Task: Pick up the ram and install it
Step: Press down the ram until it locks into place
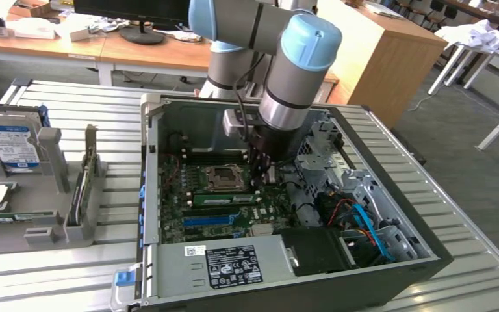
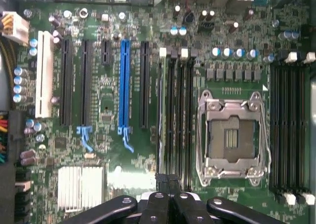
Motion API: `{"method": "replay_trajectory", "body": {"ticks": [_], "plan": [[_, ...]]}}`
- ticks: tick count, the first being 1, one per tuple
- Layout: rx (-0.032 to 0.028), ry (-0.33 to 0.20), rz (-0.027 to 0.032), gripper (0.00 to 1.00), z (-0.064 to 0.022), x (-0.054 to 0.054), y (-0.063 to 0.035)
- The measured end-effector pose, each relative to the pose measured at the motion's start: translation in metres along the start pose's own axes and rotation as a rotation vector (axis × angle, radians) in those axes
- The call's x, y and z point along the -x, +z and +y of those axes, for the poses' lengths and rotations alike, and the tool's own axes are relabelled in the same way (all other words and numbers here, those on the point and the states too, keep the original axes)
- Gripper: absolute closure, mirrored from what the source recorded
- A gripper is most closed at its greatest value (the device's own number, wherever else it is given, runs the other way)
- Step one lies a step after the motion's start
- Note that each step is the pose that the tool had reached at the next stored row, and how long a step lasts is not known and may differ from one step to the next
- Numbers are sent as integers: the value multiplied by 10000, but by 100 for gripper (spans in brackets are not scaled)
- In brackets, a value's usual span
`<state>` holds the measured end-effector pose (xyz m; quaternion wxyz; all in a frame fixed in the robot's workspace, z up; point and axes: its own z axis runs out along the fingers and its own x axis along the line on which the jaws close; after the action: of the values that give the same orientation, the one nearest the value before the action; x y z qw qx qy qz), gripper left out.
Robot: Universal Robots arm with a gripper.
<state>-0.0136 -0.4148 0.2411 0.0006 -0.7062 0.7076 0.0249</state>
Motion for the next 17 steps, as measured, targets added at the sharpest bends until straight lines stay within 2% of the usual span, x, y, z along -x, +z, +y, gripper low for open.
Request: {"method": "replay_trajectory", "body": {"ticks": [17], "plan": [[-78, -2, 0, 89, 414, 13, 15]]}}
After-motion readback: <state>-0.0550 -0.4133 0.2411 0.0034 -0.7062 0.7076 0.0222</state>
